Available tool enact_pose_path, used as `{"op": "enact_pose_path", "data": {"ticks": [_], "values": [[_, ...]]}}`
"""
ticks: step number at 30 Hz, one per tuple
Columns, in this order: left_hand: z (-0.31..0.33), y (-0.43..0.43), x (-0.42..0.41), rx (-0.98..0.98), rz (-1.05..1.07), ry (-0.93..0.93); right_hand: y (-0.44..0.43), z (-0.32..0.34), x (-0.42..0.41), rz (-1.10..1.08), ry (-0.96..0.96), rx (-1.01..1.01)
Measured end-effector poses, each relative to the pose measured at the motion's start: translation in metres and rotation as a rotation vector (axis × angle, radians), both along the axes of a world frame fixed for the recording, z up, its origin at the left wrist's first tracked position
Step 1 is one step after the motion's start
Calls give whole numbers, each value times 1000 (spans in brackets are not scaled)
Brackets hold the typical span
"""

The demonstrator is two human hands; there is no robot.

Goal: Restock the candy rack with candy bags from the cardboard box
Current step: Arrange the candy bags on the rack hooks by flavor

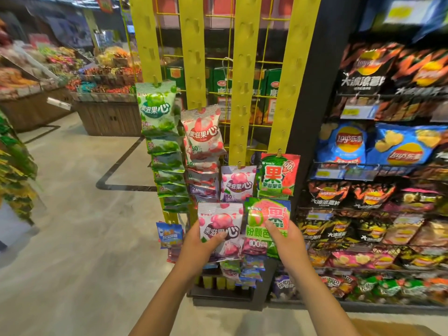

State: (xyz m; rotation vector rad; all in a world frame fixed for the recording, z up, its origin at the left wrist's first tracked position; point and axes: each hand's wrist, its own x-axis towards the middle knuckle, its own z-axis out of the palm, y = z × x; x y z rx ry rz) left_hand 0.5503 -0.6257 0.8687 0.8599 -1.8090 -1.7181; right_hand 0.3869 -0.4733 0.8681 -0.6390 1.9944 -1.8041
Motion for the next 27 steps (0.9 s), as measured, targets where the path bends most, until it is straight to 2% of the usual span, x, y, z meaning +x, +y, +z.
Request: {"op": "enact_pose_path", "data": {"ticks": [3,12,15,21,27], "values": [[0,-1,-19,-33,10,1,-4,10,-31,-14,42,-23],[2,-8,-59,15,-34,47,-36,102,-110,-51,101,-113],[-5,-15,-68,-29,-4,40,-47,121,-122,-45,108,-111],[-12,-25,-74,11,1,95,-59,121,-129,-58,96,-101],[-13,-24,-73,-12,-18,69,-61,108,-128,-45,65,-77]]}}
